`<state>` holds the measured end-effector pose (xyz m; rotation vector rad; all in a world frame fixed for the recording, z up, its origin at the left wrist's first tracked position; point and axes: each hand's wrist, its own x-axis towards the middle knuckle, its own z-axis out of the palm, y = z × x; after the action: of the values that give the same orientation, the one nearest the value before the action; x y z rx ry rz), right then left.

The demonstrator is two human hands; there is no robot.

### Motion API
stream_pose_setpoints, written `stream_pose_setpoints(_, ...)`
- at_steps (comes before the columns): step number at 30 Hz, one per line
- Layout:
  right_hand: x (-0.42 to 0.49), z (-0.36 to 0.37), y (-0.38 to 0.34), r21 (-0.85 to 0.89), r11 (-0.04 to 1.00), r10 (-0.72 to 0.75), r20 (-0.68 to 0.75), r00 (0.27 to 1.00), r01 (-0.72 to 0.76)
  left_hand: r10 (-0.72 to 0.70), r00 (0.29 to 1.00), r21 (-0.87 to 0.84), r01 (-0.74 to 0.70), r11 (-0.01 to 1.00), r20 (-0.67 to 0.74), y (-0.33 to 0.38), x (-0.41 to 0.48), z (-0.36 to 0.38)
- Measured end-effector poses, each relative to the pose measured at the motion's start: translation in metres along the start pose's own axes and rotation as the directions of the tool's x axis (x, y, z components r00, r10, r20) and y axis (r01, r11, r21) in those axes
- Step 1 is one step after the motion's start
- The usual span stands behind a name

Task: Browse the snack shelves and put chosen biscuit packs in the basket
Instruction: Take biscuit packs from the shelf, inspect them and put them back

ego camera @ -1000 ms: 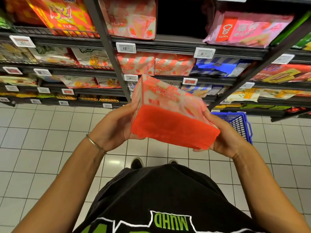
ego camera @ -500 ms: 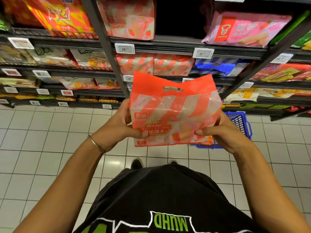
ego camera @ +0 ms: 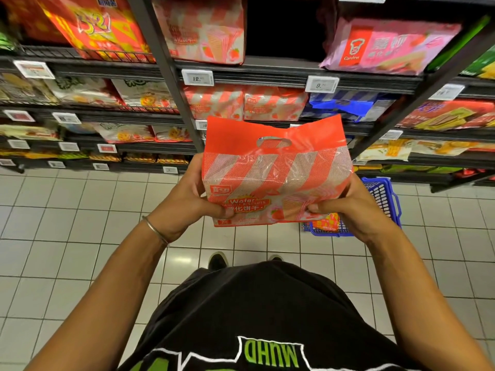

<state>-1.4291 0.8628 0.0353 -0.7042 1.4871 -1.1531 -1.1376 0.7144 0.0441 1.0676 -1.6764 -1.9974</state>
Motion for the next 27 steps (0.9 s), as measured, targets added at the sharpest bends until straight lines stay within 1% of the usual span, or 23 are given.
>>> stream_pose_setpoints(5,-0.003,-0.001,-0.001,0.001,1.0,-0.013,0.018,1.0,0.013,-0.017,1.0,-0.03,0.017,0.999,-0.011,-0.001,0.001,0.004)
stream_pose_setpoints(8,-0.005,-0.001,-0.005,0.042,0.997,-0.063,0.076,0.995,0.06,-0.062,0.998,-0.136,0.058,0.989,-0.028,0.0,-0.002,0.007)
stream_pose_setpoints(11,-0.008,-0.001,-0.016,0.13,0.988,-0.098,0.11,0.989,0.083,-0.131,0.991,-0.239,0.13,0.962,0.012,-0.001,-0.004,0.014)
stream_pose_setpoints(13,-0.008,-0.004,-0.024,0.189,0.98,-0.084,0.114,0.99,0.061,-0.191,0.982,-0.373,0.182,0.91,0.014,-0.003,-0.003,0.018)
stream_pose_setpoints(15,-0.007,-0.006,-0.031,0.223,0.974,-0.075,0.132,0.988,0.044,-0.248,0.969,-0.51,0.224,0.83,0.023,-0.004,-0.001,0.021)
stream_pose_setpoints(18,-0.007,0.002,-0.039,0.256,0.967,-0.071,0.201,0.977,0.018,-0.323,0.941,-0.628,0.313,0.713,0.102,-0.008,0.001,0.027)
stream_pose_setpoints(22,-0.004,0.014,-0.044,0.351,0.935,-0.055,0.255,0.965,-0.039,-0.366,0.902,-0.67,0.418,0.614,0.228,-0.018,0.005,0.033)
stream_pose_setpoints(24,-0.002,0.017,-0.048,0.351,0.935,-0.041,0.27,0.962,-0.058,-0.387,0.88,-0.67,0.464,0.58,0.275,-0.023,0.005,0.033)
stream_pose_setpoints(27,0.005,0.015,-0.051,0.317,0.946,-0.015,0.235,0.972,-0.062,-0.403,0.833,-0.617,0.552,0.561,0.379,-0.025,0.005,0.031)
